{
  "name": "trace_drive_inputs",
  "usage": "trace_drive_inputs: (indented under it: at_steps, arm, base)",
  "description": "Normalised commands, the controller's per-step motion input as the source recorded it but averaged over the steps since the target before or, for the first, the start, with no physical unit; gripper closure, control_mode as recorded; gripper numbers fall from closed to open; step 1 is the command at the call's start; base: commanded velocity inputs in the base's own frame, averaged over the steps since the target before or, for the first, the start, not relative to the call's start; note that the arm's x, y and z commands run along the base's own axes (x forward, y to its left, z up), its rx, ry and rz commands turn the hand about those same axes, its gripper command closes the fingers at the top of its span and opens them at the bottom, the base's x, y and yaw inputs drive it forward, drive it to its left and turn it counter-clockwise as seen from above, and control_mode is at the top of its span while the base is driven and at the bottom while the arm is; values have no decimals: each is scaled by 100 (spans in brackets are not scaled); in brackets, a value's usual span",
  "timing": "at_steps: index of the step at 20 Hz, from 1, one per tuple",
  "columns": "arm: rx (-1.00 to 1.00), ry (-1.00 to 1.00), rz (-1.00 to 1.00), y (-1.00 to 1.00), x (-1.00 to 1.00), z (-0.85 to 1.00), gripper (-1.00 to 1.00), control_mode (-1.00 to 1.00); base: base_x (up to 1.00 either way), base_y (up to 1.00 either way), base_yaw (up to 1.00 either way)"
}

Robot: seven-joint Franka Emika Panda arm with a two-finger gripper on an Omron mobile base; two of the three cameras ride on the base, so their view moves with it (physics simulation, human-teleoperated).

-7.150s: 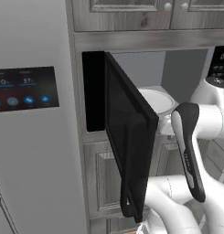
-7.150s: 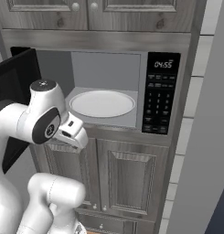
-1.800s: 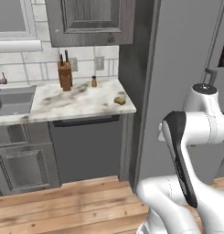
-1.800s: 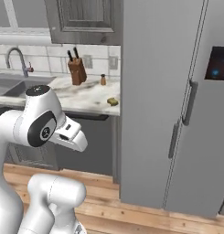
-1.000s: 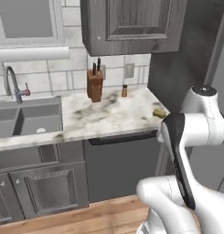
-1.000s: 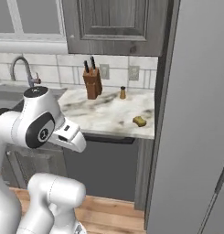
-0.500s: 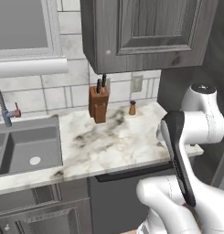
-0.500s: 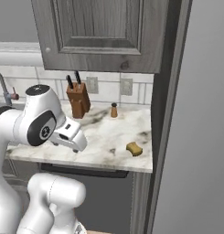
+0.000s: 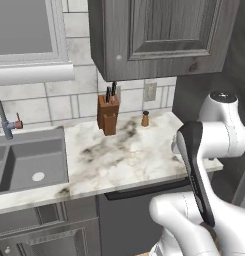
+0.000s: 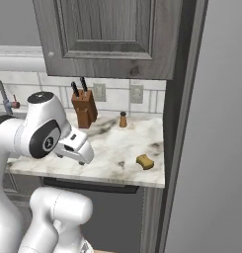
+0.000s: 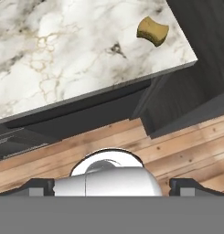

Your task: Place the sponge inside the microwave to prepare for sanitizing.

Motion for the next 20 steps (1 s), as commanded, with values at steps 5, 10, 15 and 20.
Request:
trace_drive_inputs:
  at_steps: [5,10,15,20]
  arm:
    - [0,0,0,0,5,0,-100,-100]
    - [0,0,6,-25,24,0,-100,-100]
    - [0,3,23,-14,48,14,-100,-100]
    - [-4,2,14,-24,41,27,-100,-100]
  base:
    - [17,0,0]
    - [0,0,0]
    - [0,0,0]
    - [0,0,0]
